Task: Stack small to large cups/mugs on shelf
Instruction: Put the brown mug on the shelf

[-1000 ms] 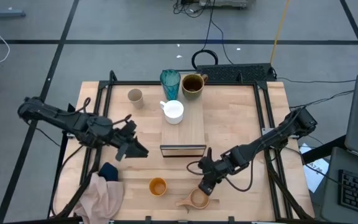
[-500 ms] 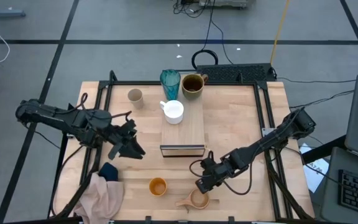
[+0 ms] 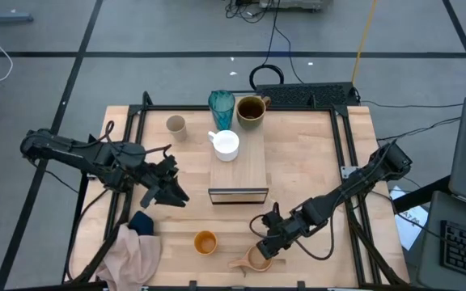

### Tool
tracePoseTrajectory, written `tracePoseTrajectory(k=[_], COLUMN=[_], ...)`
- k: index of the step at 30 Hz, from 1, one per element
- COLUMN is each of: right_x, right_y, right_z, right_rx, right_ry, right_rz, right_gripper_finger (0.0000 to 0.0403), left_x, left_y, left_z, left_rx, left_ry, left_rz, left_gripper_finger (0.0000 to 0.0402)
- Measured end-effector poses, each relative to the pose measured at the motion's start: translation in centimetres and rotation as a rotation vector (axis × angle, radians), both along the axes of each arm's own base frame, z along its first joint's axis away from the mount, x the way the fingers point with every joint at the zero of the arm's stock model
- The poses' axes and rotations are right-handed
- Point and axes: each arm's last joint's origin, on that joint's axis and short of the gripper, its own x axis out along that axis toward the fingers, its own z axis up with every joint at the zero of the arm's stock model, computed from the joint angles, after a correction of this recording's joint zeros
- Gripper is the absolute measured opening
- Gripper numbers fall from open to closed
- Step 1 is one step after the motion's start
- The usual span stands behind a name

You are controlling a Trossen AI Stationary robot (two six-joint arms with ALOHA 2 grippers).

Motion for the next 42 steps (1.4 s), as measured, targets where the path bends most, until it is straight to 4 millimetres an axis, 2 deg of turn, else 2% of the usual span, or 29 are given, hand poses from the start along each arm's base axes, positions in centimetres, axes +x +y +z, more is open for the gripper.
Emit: tracePoseTrajectory(k=[7, 15, 20, 25, 31, 38, 42], right_x=[-0.1, 1.4, 1.5, 1.3, 1.1, 0.8, 0.0], right_y=[0.2, 1.3, 1.3, 1.3, 1.3, 1.1, 0.4], right_z=[-0.6, -3.9, -4.5, -4.5, -4.7, -4.6, -3.2], right_rx=[-0.019, 0.016, 0.002, 0.008, 0.0, -0.028, -0.053], right_ry=[0.034, 0.063, 0.075, 0.095, 0.101, 0.126, 0.132], right_rz=[-0.001, 0.032, 0.04, 0.067, 0.116, 0.136, 0.133], right_gripper_finger=[0.0183, 0.0183, 0.0176, 0.0133, 0.0021, 0.0008, 0.0008], left_x=[0.0, -0.1, -0.1, -0.1, -0.1, -0.1, -0.1], left_y=[-0.1, -0.1, -0.1, -0.1, -0.1, -0.1, -0.1], left_z=[0.0, 0.0, 0.0, 0.0, 0.0, 0.1, 0.1], left_rx=[-0.015, -0.035, -0.037, -0.039, -0.038, -0.039, -0.038], left_ry=[0.006, 0.017, 0.017, 0.017, 0.016, 0.015, 0.014], left_rz=[-0.029, -0.041, -0.045, -0.044, -0.044, -0.044, -0.045], left_gripper_finger=[0.0159, 0.0159, 0.0159, 0.0159, 0.0159, 0.0159, 0.0159])
